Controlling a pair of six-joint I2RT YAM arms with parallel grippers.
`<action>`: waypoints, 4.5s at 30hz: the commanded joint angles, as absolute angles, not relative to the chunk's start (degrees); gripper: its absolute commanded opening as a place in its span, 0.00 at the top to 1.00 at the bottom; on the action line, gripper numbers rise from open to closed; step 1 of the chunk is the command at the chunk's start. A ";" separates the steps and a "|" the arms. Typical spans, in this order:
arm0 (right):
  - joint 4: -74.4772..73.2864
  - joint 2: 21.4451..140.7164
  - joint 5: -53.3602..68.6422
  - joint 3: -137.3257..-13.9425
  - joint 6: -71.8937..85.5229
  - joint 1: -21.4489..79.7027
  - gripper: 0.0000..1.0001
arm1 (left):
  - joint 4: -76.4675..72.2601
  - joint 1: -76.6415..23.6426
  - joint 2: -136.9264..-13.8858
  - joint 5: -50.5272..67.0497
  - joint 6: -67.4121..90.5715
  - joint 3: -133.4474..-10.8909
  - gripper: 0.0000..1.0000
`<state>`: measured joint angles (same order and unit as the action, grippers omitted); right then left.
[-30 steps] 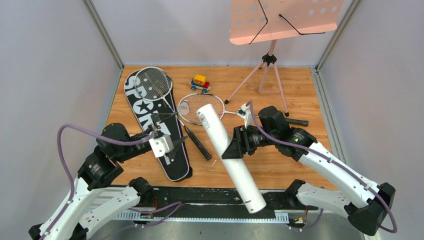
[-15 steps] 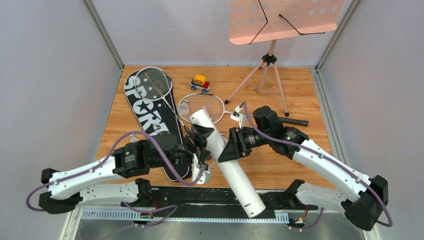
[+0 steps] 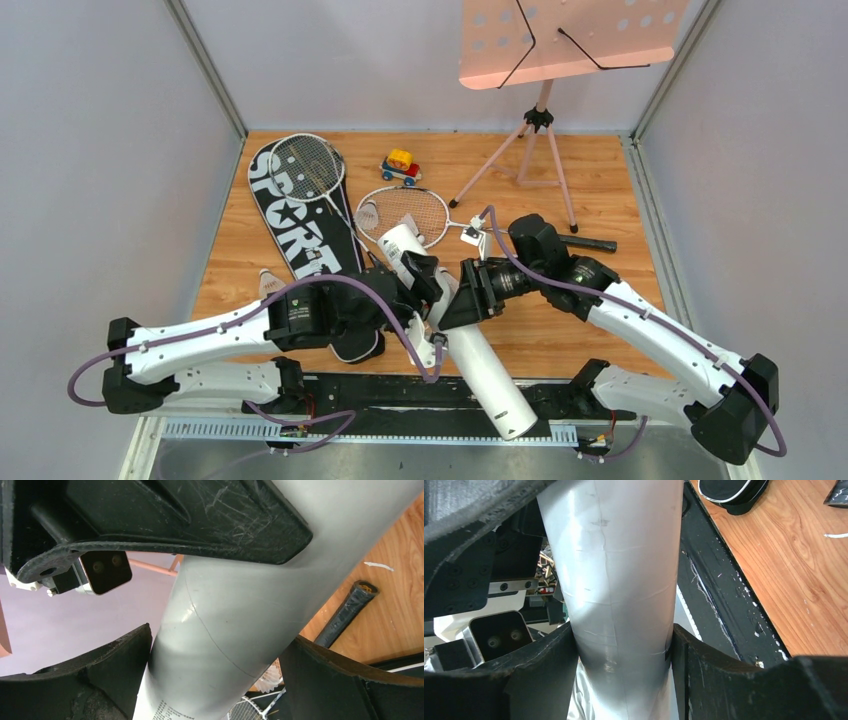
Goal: Pack up the badminton gear
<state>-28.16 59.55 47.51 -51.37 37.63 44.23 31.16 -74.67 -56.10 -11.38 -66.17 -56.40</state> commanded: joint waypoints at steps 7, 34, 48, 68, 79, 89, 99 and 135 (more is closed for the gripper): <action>-23.73 57.57 51.40 -51.71 38.79 44.63 0.54 | 26.32 -75.99 -56.05 -12.76 -67.50 -55.27 0.06; -20.00 25.41 13.20 -47.65 38.19 44.65 0.00 | 35.78 -75.94 -42.75 -12.71 -23.58 -55.24 0.51; -20.12 16.39 10.57 -45.29 37.07 44.65 0.00 | 37.27 -75.94 -42.55 -17.51 -13.53 -52.82 0.50; -17.34 24.47 14.12 -44.23 40.21 44.65 0.58 | 36.74 -75.94 -39.88 -19.20 -9.76 -51.82 0.41; -4.71 31.18 18.18 -43.62 44.47 44.65 0.65 | 37.66 -75.94 -43.64 -22.93 -8.90 -54.60 0.17; -0.57 36.30 20.90 -43.70 46.64 44.65 0.67 | 34.77 -75.94 -48.01 -20.26 -10.34 -56.48 0.16; 1.67 35.85 22.43 -42.28 46.15 44.65 0.64 | 33.65 -75.94 -45.79 -15.04 -8.71 -55.58 0.28; -8.26 29.43 16.71 -44.70 40.47 44.65 0.60 | 37.81 -75.95 -40.85 -20.18 -8.28 -50.66 0.36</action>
<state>-9.69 29.21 15.53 -42.09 41.47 44.56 38.98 -76.01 -41.30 -19.05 -8.45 -50.94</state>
